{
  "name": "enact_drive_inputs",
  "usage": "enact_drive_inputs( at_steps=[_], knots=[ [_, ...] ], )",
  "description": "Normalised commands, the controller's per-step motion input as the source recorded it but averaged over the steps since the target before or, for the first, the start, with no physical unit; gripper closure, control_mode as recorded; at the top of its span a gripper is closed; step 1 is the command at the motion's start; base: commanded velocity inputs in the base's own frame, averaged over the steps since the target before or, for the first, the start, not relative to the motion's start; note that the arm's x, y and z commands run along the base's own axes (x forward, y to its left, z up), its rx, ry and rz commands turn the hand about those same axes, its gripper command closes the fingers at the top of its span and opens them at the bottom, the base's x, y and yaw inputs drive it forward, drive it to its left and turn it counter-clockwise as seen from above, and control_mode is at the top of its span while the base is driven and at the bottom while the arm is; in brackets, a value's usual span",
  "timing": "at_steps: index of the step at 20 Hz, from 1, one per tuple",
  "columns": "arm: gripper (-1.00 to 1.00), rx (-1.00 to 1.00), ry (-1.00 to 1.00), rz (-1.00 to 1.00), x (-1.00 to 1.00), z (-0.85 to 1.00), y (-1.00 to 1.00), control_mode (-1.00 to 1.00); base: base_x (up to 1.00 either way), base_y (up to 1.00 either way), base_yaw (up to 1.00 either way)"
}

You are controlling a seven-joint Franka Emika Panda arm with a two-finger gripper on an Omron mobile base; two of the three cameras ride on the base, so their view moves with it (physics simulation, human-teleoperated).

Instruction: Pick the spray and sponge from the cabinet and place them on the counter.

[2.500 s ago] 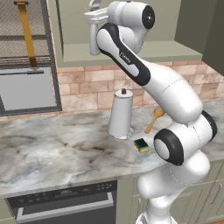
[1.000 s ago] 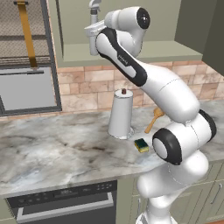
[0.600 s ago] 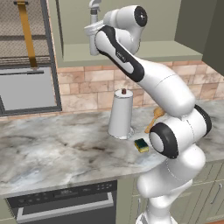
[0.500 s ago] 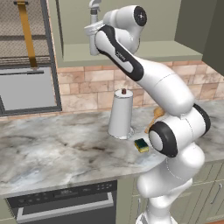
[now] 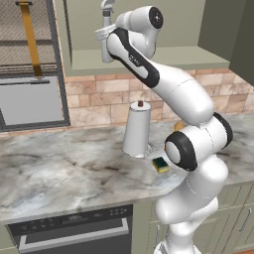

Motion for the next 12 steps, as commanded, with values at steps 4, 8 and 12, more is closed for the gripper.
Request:
enact_drive_inputs(
  at_steps=[4, 8, 12],
  knots=[
    [-1.00, 0.00, 0.01, 0.00, 0.19, -0.04, 0.00, -1.00, 0.00, 0.00, 0.00],
    [-1.00, 0.00, 0.00, 0.00, 0.19, -0.05, 0.00, -1.00, 0.00, 0.00, 0.00],
    [-1.00, 0.00, 0.00, 0.00, 0.17, -0.04, 0.00, -1.00, 0.00, 0.00, 0.00]
  ],
)
